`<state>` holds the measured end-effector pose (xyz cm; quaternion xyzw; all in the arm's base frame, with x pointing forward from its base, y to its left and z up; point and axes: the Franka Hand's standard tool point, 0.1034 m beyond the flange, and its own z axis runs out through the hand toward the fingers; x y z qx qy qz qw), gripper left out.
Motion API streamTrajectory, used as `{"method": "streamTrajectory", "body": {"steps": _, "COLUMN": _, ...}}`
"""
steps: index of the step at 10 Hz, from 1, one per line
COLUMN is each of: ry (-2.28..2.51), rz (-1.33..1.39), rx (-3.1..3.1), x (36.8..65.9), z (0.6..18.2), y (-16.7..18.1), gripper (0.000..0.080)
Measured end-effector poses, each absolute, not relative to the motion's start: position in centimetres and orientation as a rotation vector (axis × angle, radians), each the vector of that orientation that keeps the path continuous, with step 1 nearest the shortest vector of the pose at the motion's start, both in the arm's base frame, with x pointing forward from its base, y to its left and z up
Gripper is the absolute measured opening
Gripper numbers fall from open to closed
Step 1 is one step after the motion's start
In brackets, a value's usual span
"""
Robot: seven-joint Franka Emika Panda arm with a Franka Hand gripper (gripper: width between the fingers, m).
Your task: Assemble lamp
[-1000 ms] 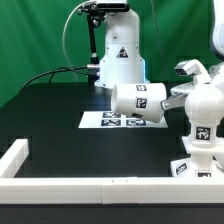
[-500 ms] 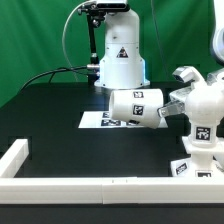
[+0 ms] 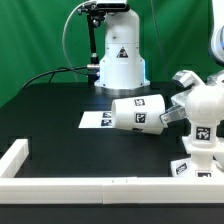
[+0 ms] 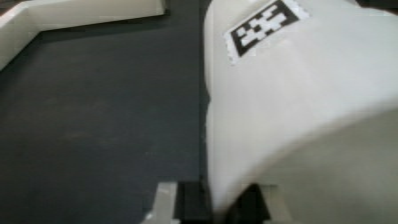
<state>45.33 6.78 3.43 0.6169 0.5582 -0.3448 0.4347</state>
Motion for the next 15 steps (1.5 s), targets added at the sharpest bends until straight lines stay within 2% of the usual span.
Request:
{"method": "streamTrajectory", "body": {"steps": 1, "ry": 1.390, "rz": -0.860, "rx": 1.536, "x": 45.3, "z": 3.4, "y": 6.8, "gripper": 0.0040}}
{"method": "streamTrajectory", "body": {"steps": 2, "ry": 1.390, "rz": -0.860, "rx": 1.535, "x": 45.3, "z": 3.4, "y": 6.8, "gripper": 0.0256}}
{"method": "streamTrajectory", "body": {"steps": 3, "ry": 1.390, "rz": -0.860, "rx": 1.535, "x": 45.3, "z": 3.4, "y": 6.8, "gripper": 0.0256}}
{"method": "streamTrajectory", "body": {"steps": 4, "ry": 1.390, "rz": -0.861, "rx": 1.535, "x": 45.3, "z": 3.3, "y": 6.7, "gripper": 0.0439}}
{"method": "streamTrajectory", "body": {"steps": 5, "ry": 1.390, "rz": -0.861, "rx": 1.535, "x": 45.3, "z": 3.3, "y": 6.7, "gripper": 0.0439}}
{"method": "streamTrajectory", "body": {"steps": 6, "ry": 1.390, "rz": -0.861, "rx": 1.535, "x": 45.3, "z": 3.3, "y": 6.7, "gripper": 0.0627}}
{"method": "streamTrajectory", "body": {"steps": 7, "ry": 1.390, "rz": -0.861, "rx": 1.535, "x": 45.3, "z": 3.3, "y": 6.7, "gripper": 0.0677}}
{"method": "streamTrajectory", "body": {"steps": 10, "ry": 1.391, "rz": -0.861, "rx": 1.534, "x": 45.2, "z": 3.3, "y": 6.8, "gripper": 0.0698}}
{"method": "streamTrajectory", "body": {"steps": 12, "ry": 1.372, "rz": -0.870, "rx": 1.531, "x": 44.9, "z": 4.3, "y": 8.1, "gripper": 0.0699}}
{"method": "streamTrajectory", "body": {"steps": 13, "ry": 1.367, "rz": -0.864, "rx": 1.527, "x": 45.0, "z": 5.0, "y": 8.9, "gripper": 0.0699}}
{"method": "streamTrajectory", "body": {"steps": 15, "ry": 1.335, "rz": -0.865, "rx": 1.532, "x": 45.5, "z": 7.8, "y": 10.1, "gripper": 0.0699}}
